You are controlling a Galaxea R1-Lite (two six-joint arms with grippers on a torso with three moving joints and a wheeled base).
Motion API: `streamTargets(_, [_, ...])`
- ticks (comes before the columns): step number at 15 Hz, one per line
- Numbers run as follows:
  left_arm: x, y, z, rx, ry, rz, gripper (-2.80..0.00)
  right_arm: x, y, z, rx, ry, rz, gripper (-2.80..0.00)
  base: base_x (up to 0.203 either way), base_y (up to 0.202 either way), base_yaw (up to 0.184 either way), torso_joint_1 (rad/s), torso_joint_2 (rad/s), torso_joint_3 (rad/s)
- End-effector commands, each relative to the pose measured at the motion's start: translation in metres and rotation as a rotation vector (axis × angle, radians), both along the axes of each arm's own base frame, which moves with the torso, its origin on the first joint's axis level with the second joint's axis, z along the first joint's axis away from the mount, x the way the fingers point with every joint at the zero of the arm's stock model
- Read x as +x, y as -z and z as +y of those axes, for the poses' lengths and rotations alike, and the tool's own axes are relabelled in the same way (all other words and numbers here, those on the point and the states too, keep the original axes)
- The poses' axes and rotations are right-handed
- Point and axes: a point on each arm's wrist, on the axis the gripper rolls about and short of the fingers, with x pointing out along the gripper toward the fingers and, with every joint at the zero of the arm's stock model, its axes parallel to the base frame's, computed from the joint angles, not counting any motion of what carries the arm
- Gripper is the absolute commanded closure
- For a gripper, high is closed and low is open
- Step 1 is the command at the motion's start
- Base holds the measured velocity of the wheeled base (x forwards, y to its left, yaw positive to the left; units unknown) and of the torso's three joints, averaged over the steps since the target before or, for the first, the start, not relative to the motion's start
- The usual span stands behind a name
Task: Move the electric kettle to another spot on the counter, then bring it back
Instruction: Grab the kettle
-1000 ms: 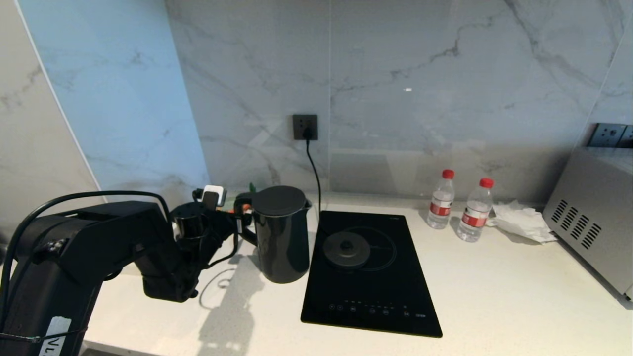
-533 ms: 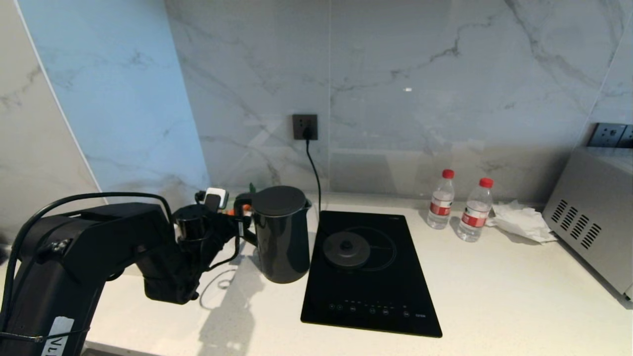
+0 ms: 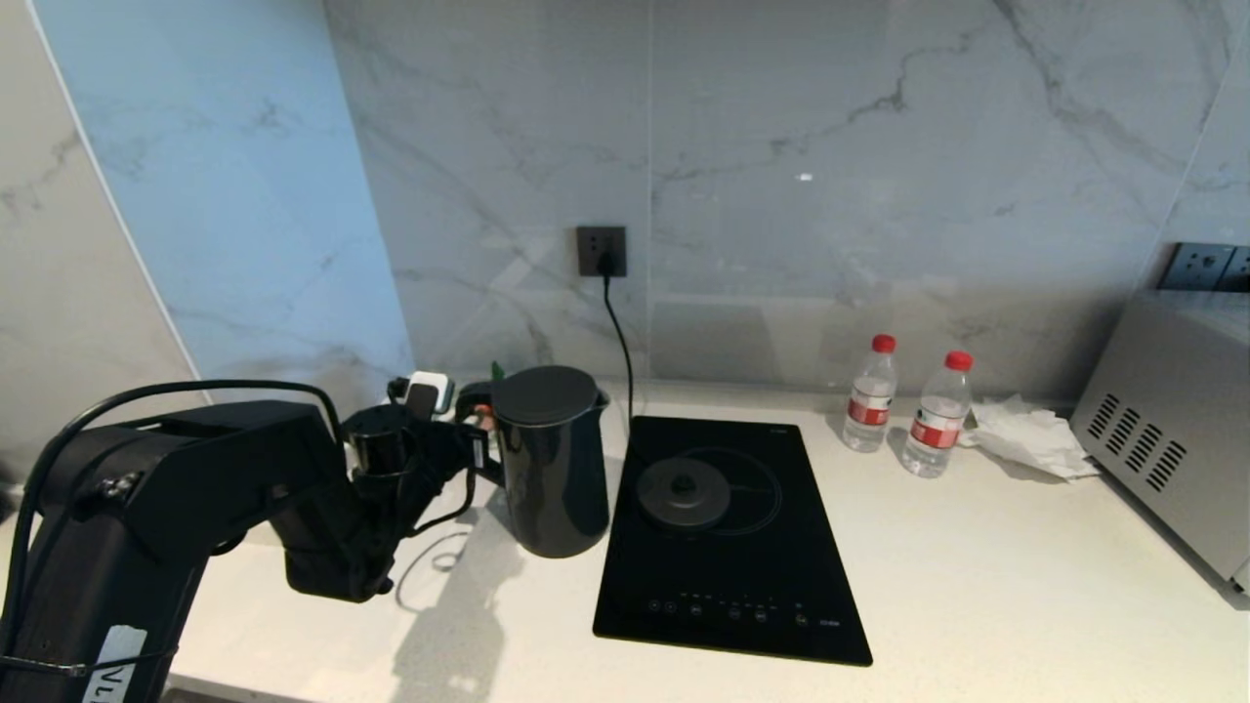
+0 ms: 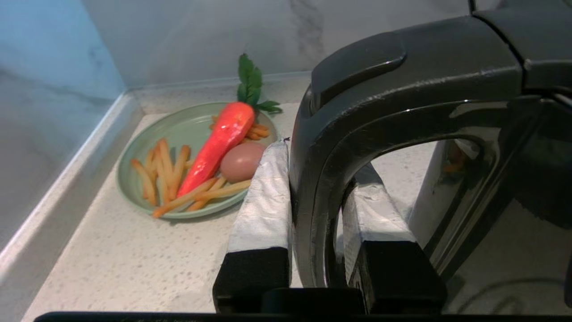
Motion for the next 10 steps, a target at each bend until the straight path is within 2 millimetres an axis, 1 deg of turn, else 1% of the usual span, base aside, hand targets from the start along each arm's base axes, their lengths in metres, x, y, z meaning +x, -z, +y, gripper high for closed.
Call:
streamTargets(1, [-0.003, -0.001, 0.005, 0.000, -0.014, 0.000, 0.00, 0.000, 0.000, 0.000, -0.001, -0.001, 0.000, 0.00, 0.000, 0.000, 0.000, 0.000, 0.00, 0.000])
streamTargets(4, [-0.007, 0.002, 0.015, 0.002, -0.036, 0.004, 0.00, 0.000, 0.000, 0.000, -0.001, -0.001, -0.001, 0.00, 0.000, 0.000, 0.000, 0.000, 0.00, 0.000])
streamTargets(5, [-0.010, 0.002, 0.021, 0.002, -0.051, 0.007, 0.00, 0.000, 0.000, 0.000, -0.001, -0.001, -0.001, 0.00, 0.000, 0.000, 0.000, 0.000, 0.00, 0.000])
streamTargets(7, [-0.018, -0.004, 0.034, 0.000, -0.078, -0.005, 0.00, 0.000, 0.000, 0.000, -0.001, -0.001, -0.001, 0.00, 0.000, 0.000, 0.000, 0.000, 0.00, 0.000])
streamTargets(10, [-0.027, -0.015, 0.045, 0.001, -0.106, -0.014, 0.00, 0.000, 0.000, 0.000, -0.001, -0.001, 0.000, 0.00, 0.000, 0.000, 0.000, 0.000, 0.00, 0.000])
